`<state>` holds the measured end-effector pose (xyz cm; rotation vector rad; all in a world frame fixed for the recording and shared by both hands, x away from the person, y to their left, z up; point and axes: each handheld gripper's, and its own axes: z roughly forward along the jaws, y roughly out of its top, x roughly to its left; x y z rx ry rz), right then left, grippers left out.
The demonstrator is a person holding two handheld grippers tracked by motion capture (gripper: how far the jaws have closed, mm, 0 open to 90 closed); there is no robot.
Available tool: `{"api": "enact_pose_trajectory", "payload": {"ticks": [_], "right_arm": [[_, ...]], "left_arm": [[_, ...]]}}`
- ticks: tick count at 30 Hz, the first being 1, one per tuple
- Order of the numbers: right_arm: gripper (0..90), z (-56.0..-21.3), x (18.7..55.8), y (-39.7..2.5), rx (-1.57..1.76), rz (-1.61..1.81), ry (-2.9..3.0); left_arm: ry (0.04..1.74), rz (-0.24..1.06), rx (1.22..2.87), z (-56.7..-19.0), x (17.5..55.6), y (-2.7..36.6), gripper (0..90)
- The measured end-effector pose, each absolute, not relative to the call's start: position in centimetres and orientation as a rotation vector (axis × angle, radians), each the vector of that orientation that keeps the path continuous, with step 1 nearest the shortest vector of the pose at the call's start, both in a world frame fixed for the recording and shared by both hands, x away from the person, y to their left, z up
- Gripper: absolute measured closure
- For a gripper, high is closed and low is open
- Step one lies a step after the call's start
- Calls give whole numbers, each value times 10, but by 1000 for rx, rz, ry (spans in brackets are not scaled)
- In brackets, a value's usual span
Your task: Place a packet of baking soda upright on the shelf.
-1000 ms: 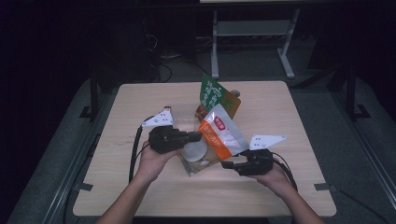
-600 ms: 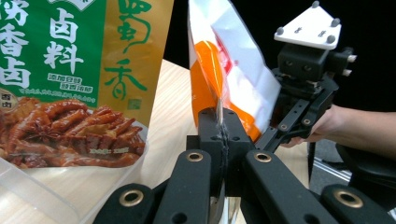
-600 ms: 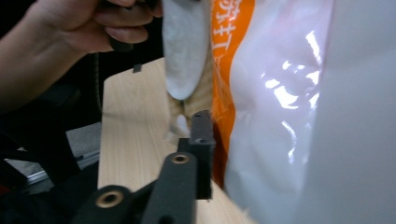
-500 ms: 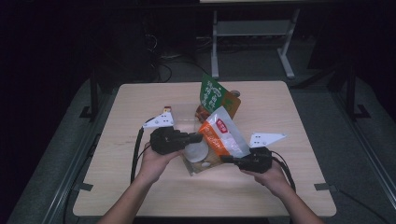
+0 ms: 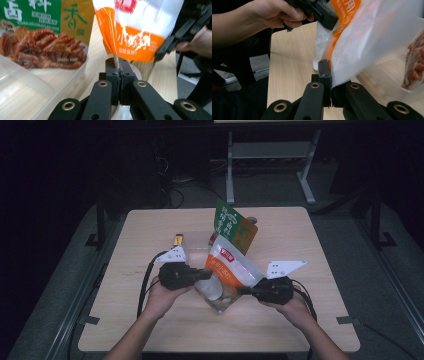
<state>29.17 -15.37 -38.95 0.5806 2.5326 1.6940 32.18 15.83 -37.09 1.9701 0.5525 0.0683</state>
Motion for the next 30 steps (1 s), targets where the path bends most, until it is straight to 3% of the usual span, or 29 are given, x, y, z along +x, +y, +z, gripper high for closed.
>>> {"api": "enact_pose_trajectory", "payload": {"ticks": [6,10,15,20,30], "right_arm": [[886,-388,290,-151,556,1685,2546],[889,-384,288,-148,531,1694,2551],[891,-385,287,-146,517,1684,2571],[893,-382,287,-148,510,1709,2555],[896,-369,288,-150,518,1776,2486]], "left_arm": [[557,76,2020,-379,324,162,835],[564,94,2032,-381,324,166,737],[584,120,2072,-384,320,175,544],[594,131,2104,-391,306,190,430],[653,138,2157,-411,283,225,370]]}}
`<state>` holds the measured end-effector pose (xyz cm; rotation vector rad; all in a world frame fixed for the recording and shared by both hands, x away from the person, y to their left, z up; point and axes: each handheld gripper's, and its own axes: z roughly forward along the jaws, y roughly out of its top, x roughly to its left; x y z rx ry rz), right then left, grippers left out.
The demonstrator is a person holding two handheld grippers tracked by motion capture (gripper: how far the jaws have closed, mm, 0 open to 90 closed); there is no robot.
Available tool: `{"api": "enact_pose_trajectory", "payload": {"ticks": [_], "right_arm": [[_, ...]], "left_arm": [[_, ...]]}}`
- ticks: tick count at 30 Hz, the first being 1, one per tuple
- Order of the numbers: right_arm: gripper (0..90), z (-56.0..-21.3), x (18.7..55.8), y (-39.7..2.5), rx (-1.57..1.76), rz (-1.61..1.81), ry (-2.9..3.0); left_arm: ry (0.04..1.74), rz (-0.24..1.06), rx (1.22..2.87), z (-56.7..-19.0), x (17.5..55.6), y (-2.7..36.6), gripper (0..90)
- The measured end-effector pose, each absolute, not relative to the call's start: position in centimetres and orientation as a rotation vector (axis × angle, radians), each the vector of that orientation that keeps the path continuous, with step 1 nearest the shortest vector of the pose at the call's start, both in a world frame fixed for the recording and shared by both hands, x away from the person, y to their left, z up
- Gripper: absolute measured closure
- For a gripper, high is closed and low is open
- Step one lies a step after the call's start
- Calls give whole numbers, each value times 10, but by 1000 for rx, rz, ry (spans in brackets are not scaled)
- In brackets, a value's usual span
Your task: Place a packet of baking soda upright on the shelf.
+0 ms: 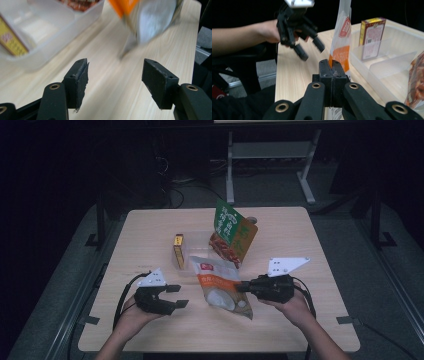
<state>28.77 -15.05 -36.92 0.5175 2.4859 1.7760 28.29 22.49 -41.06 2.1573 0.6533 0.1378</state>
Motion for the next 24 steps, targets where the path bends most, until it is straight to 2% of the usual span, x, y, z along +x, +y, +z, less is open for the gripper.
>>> {"api": "enact_pose_trajectory", "payload": {"ticks": [4,10,24], "right_arm": [[897,-362,290,-151,522,1797,2449],[899,-347,296,-148,529,1834,2403],[899,-319,322,-128,581,1854,2303]], "left_arm": [[687,127,2181,-421,280,235,364],[722,128,2211,-429,282,242,275],[750,154,2239,-435,287,248,238]]}}
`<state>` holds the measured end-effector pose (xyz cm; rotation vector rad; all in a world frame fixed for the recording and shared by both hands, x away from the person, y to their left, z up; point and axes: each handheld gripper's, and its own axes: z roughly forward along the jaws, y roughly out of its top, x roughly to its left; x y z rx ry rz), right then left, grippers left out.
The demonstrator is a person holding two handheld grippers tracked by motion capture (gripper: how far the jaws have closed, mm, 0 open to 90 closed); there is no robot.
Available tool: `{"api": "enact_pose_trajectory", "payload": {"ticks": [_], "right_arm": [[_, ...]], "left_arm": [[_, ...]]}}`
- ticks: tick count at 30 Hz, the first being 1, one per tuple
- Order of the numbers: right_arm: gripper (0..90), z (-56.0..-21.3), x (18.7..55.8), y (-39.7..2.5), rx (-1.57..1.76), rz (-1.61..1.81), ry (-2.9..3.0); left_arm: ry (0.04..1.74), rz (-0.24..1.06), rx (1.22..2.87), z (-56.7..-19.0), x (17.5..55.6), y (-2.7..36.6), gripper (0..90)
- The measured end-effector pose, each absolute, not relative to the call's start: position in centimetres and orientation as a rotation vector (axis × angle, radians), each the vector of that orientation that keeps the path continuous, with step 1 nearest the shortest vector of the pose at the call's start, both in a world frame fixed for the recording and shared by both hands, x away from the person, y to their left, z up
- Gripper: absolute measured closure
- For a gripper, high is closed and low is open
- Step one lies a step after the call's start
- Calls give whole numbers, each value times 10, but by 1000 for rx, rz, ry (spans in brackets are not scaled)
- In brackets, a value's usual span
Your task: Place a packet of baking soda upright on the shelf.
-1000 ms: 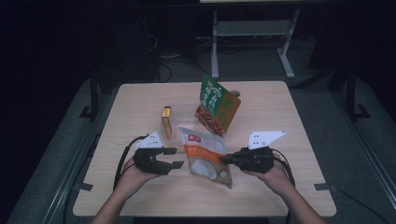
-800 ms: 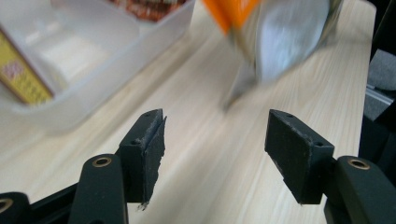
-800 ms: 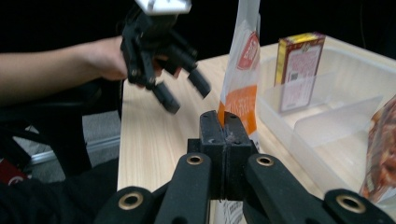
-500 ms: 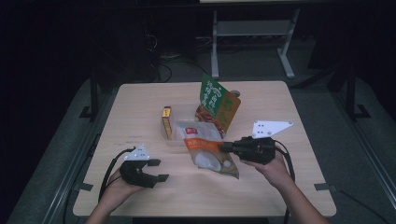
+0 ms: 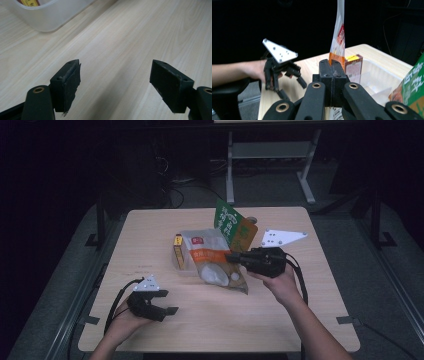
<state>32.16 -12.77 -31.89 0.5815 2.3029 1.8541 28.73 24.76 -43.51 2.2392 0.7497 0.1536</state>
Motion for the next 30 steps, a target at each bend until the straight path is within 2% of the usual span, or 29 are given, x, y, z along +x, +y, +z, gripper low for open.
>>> {"api": "enact_pose_trajectory", "payload": {"ticks": [17,30], "right_arm": [[900,-295,376,-91,734,1795,2179],[899,-313,419,-51,912,1700,2108]], "left_arm": [[787,159,2220,-436,291,256,232],[783,151,2231,-438,294,260,228]]}}
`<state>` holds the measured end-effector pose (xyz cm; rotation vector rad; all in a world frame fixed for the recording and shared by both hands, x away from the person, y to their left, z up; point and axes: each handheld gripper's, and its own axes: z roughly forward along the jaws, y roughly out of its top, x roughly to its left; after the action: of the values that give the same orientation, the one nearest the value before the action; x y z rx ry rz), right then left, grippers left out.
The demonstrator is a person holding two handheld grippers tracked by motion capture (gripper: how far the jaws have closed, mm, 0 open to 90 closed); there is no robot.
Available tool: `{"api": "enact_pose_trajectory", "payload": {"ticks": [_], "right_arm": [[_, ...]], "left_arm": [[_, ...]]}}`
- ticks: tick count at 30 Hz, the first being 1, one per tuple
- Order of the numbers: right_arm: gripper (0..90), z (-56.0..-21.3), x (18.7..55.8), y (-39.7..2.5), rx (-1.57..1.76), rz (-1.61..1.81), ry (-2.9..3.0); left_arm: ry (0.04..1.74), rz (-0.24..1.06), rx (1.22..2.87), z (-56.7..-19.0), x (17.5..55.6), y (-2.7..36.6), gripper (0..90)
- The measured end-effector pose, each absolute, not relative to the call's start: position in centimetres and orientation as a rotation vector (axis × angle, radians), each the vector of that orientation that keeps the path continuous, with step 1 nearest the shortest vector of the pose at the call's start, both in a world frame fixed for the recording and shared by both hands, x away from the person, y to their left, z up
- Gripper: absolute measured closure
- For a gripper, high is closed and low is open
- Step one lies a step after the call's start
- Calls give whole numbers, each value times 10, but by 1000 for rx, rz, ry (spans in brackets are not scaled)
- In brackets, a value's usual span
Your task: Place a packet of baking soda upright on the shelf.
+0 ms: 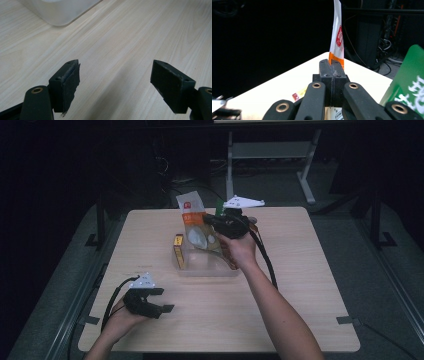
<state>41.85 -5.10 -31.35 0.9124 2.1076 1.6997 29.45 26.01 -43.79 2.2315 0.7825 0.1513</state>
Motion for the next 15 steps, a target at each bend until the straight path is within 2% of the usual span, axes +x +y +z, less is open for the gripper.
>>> {"api": "enact_pose_trajectory", "payload": {"ticks": [15], "right_arm": [[898,-341,425,-21,966,1660,2045]], "left_arm": [[781,152,2240,-438,295,261,227]]}}
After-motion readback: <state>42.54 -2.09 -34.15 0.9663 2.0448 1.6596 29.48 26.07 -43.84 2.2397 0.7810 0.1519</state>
